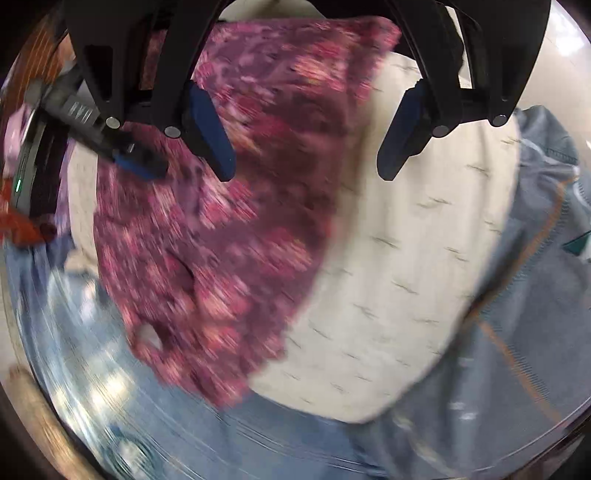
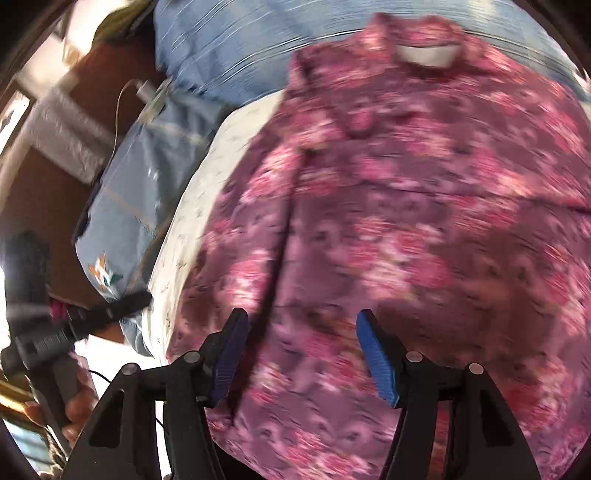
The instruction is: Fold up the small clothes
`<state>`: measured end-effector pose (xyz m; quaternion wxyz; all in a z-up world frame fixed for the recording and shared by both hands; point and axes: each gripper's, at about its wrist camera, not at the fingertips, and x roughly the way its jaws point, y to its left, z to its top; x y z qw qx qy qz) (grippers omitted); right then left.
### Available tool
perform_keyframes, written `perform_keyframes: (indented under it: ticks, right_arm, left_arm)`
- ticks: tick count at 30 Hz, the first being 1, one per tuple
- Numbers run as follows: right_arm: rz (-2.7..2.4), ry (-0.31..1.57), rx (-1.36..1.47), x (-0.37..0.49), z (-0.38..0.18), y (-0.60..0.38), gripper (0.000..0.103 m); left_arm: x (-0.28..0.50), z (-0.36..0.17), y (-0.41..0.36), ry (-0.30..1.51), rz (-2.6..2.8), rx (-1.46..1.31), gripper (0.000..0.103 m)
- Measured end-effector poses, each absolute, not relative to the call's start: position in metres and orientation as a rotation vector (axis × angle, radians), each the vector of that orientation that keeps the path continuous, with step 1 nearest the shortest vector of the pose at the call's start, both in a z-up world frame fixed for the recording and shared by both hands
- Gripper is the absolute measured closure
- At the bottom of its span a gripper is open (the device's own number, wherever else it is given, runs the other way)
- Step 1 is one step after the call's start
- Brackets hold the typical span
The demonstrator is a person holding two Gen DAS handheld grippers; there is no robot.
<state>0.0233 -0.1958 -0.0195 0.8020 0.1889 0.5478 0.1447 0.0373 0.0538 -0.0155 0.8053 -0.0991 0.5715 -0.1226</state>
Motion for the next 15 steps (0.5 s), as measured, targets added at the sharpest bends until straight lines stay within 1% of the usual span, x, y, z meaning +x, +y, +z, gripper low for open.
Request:
perform_keyframes:
  ticks: [2,5,8,12,14,15]
  right_arm:
    - [0.273,1.172,0.433,0.018,-0.021,-0.215,0.04]
    - [0.316,1.165,0.528,0.013,-0.022,-0.232,0.04]
    - [0.449,1.136,0.592,0.019,-0.021,-0.213,0.04]
    - [0.561,1.264,0.566,0.03,-0.041,-0.156,0.04]
    - [0.595,1.321,0.551,0.032,-0.052,-0.132,0.047]
    - [0.605,1.341,0.524,0.035,-0.055,-0.12,0.068]
  left_arm:
    - [0.029,-0.023,0.024,1.253,-0.294,-0.128,0.024]
    - [0.02,-0.035,-0.001,1.285,-0.304,-0.023,0.024]
    - [0.019,-0.027,0.02,1.248,-0.253,-0.035,0.024]
    - [0.022,-0.008,0.079,1.188,-0.115,-0.086,0.024]
    - [0.022,-0.003,0.112,1.164,-0.054,-0.123,0.024]
    - [0.022,-0.002,0.127,1.156,-0.034,-0.146,0.024]
